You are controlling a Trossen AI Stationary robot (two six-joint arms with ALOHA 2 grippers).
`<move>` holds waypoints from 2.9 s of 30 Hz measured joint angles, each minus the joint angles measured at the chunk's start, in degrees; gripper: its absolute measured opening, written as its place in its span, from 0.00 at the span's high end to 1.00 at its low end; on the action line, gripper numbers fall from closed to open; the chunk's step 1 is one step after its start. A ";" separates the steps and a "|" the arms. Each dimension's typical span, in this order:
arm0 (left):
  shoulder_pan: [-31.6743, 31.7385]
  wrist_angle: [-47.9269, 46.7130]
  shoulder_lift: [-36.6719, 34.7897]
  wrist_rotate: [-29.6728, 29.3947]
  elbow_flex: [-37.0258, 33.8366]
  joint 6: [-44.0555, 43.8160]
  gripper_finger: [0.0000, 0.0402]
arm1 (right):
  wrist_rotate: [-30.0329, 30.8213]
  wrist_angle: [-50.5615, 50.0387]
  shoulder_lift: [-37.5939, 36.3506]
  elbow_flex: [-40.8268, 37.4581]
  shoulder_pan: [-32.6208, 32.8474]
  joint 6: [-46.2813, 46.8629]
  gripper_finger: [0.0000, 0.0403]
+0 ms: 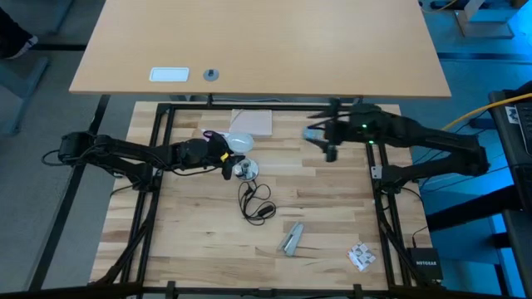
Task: Screw lightbulb
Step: Insert light bulb into the lamp
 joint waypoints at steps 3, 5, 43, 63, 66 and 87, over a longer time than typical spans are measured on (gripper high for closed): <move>0.01 0.13 0.00 0.00 0.00 0.99 0.58 | -2.75 -6.24 -2.42 -0.01 0.04 2.47 0.21; 0.02 0.68 0.00 0.00 0.00 1.75 0.58 | -4.01 -6.15 -3.46 -1.27 0.04 4.54 0.21; -0.09 11.52 8.54 0.02 -0.02 12.05 0.58 | -12.90 88.62 36.75 -36.36 0.02 14.90 0.21; -0.13 14.31 15.93 0.04 -0.02 11.83 0.58 | -13.39 88.27 49.35 -26.57 0.04 18.18 0.21; -0.13 12.45 15.93 0.01 -0.02 11.56 0.58 | -13.37 88.38 49.37 -25.49 0.04 18.15 0.21; -0.09 11.46 15.87 -0.01 0.00 13.15 0.58 | -16.97 85.84 49.42 -18.80 -0.04 17.48 0.21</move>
